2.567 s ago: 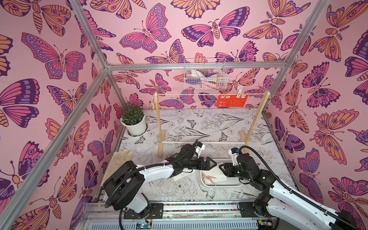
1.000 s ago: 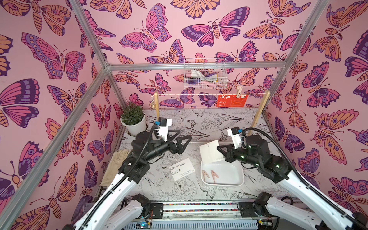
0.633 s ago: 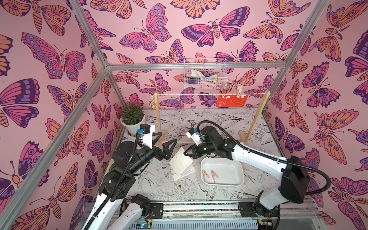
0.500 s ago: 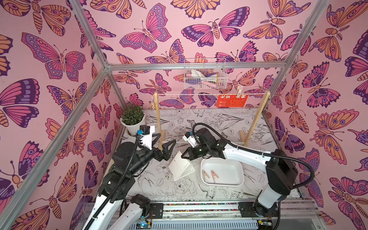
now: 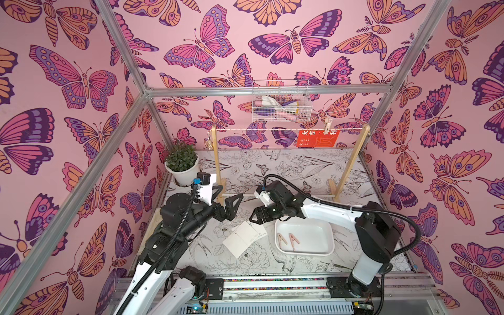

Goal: Remove the postcards from the strings
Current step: Place the postcard on the postcard, then pinch the postcard on the clothesline.

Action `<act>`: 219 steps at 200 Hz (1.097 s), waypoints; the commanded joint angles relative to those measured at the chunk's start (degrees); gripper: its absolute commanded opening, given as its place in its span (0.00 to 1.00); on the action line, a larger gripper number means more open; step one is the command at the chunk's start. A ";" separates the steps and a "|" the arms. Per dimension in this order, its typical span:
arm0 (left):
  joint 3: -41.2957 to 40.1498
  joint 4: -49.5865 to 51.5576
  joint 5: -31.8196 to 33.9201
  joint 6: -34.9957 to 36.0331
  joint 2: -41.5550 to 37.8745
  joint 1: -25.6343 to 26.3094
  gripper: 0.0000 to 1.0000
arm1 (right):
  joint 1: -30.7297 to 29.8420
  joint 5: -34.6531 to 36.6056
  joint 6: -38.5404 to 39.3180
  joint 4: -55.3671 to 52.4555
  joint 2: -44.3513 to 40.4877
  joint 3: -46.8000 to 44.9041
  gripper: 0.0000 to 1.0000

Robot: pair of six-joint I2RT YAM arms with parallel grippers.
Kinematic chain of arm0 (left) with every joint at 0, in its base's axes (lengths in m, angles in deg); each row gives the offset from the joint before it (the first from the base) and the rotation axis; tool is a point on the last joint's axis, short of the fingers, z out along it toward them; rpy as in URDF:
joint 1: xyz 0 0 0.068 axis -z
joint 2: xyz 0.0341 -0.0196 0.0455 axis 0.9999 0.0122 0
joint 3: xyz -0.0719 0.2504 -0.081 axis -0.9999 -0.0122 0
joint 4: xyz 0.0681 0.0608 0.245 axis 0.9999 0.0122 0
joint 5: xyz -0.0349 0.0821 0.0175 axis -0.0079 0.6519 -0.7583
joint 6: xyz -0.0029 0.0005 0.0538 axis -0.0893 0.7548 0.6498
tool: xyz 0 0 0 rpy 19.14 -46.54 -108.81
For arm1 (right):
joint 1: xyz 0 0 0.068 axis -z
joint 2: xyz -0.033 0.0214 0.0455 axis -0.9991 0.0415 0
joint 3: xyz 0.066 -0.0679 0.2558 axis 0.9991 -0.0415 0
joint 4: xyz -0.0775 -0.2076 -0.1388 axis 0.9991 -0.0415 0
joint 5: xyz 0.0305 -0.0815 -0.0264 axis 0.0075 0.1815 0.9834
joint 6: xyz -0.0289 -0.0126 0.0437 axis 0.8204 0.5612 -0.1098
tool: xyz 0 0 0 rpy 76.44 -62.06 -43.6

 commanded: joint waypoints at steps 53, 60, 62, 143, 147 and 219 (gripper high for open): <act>5.93 -33.62 -19.47 -3.75 22.97 1.54 1.00 | 1.41 16.34 26.18 -34.29 -31.70 20.38 0.70; 6.58 -37.21 -19.58 -2.55 25.58 3.01 1.00 | 1.55 20.38 27.08 -34.86 -33.11 22.31 0.70; 6.77 -37.88 -19.43 -1.90 26.27 3.43 1.00 | 1.57 21.40 27.32 -34.83 -33.43 22.64 0.69; 15.82 -65.49 -12.77 6.72 55.79 10.94 0.96 | 14.39 33.81 30.78 -13.78 -38.77 25.77 0.68; 15.99 -67.32 -12.27 6.85 56.92 10.93 0.96 | 15.84 32.42 30.38 -13.88 -38.09 26.42 0.68; 24.78 -86.02 -13.65 3.67 71.50 10.07 0.88 | 32.52 13.86 16.81 -10.18 -28.67 31.00 0.67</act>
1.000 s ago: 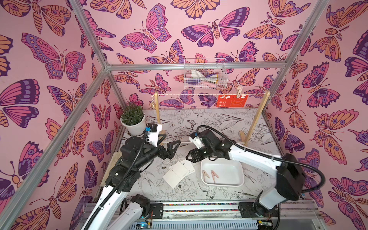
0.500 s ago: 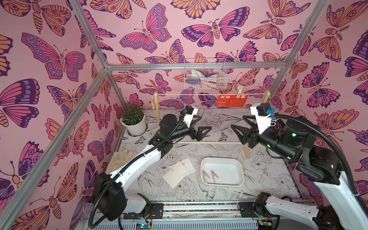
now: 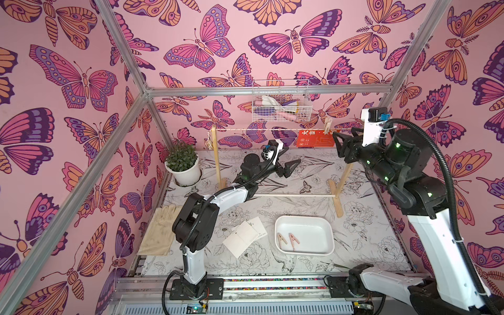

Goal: Remove the postcards from the strings
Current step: Pinch the postcard on the clothesline.

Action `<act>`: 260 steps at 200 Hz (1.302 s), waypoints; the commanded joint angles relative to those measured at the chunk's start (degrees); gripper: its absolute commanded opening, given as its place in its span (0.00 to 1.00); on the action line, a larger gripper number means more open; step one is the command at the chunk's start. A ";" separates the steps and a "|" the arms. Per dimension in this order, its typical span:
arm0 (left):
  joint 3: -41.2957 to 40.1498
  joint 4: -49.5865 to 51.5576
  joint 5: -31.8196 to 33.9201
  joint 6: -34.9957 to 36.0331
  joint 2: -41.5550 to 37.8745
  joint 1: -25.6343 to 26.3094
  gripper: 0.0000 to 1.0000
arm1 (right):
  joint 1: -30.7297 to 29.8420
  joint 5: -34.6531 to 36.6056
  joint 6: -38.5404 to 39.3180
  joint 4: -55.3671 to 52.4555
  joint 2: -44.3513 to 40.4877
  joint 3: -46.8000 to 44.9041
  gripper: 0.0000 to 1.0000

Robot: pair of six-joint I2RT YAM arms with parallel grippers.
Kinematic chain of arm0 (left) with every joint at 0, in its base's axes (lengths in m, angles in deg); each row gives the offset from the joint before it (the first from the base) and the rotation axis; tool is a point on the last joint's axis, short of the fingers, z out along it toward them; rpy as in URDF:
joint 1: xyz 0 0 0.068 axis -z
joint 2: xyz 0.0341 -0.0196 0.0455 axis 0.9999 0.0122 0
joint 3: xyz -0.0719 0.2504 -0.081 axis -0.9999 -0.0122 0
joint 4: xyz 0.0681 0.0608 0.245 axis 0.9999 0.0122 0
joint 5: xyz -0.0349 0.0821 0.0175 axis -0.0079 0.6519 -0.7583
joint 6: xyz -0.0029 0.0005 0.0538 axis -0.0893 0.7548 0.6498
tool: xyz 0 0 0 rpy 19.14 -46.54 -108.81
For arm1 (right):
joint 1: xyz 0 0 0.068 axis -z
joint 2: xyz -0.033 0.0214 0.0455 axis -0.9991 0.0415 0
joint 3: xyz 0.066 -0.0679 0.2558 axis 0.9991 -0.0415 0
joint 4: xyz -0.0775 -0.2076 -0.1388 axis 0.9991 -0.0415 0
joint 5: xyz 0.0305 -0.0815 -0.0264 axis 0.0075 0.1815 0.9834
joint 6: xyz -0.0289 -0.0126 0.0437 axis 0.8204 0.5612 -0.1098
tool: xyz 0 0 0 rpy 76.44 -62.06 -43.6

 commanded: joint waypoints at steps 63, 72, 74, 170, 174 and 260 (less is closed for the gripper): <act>9.87 -18.41 -6.79 -7.99 7.23 -1.18 0.74 | 6.65 -18.17 -8.62 12.50 3.23 -0.88 0.66; 10.84 -19.30 -6.88 -9.01 8.05 -1.09 0.71 | 7.16 -19.23 -8.52 13.72 3.20 -1.35 0.66; 11.09 -19.44 -6.89 -9.22 8.24 -1.09 0.70 | 7.28 -19.45 -8.53 13.92 3.23 -1.49 0.66; 15.84 -21.80 -8.38 -12.72 11.95 0.27 0.50 | 13.41 -27.76 -7.64 23.83 7.84 -5.02 0.73; 15.81 -21.80 -8.47 -12.96 11.92 0.24 0.49 | 13.58 -28.45 -7.62 24.25 8.06 -5.12 0.73; 15.02 -23.34 -9.47 -14.90 11.22 0.41 0.29 | 13.83 -35.18 -6.89 26.10 11.94 -3.34 0.73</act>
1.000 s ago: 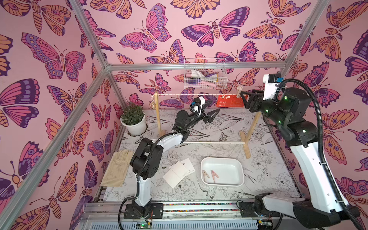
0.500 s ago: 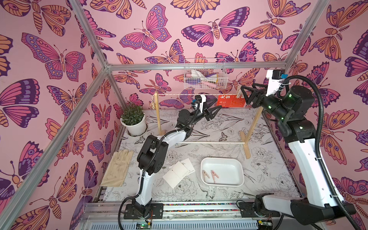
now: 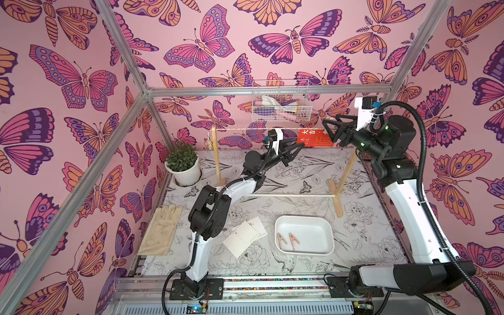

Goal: Remove the postcards from the strings
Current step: Pinch the postcard on the clothesline.

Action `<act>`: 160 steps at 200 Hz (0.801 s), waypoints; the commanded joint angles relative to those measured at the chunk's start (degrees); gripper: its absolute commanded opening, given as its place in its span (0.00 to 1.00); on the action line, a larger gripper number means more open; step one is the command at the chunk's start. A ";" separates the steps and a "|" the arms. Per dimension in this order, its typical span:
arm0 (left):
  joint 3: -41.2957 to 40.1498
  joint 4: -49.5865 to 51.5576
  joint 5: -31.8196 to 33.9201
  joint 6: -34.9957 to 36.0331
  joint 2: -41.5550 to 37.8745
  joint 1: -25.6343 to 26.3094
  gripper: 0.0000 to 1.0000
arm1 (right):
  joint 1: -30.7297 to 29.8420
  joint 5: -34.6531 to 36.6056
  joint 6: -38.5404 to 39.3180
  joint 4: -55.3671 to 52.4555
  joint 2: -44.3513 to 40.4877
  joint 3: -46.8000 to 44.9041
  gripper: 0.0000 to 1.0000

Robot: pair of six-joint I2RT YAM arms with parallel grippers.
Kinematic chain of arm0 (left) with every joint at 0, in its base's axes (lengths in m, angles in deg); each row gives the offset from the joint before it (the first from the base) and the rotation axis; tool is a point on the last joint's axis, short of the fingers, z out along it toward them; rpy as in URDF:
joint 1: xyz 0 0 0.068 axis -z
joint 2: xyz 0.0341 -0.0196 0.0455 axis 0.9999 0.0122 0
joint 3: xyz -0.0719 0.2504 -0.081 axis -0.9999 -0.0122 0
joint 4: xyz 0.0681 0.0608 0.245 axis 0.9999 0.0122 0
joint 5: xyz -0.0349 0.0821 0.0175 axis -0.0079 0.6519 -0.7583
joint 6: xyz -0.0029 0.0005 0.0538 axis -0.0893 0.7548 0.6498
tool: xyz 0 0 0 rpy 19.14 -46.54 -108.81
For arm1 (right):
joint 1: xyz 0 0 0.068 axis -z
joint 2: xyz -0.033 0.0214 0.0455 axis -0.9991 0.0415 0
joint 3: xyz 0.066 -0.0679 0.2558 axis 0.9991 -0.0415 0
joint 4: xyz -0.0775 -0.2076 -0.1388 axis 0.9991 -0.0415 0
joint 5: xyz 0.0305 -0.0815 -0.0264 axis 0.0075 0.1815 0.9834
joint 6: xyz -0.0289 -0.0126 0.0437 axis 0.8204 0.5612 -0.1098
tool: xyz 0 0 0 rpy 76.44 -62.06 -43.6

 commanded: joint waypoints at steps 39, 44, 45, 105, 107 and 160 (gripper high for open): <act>0.13 -3.86 -1.16 -0.28 0.27 0.21 0.29 | 0.42 -3.85 1.14 0.15 4.01 4.51 0.74; 0.05 -3.87 -1.16 -0.28 0.27 0.19 0.30 | 0.43 -3.89 1.11 0.21 4.22 4.60 0.74; 0.05 -3.87 -1.16 -0.19 0.27 0.20 0.30 | 0.44 -3.87 1.11 0.25 4.23 4.60 0.74; -0.04 -3.87 -0.90 -0.06 0.06 0.09 0.30 | 0.44 -9.56 1.44 -0.99 5.26 5.91 0.62; -0.04 -3.87 -0.90 -0.07 0.04 0.05 0.30 | 0.42 -9.65 1.52 -0.98 5.22 5.86 0.61; -0.40 -3.84 -0.90 -0.19 -0.33 -0.05 0.30 | 0.44 -9.30 2.44 -1.21 4.42 4.78 0.41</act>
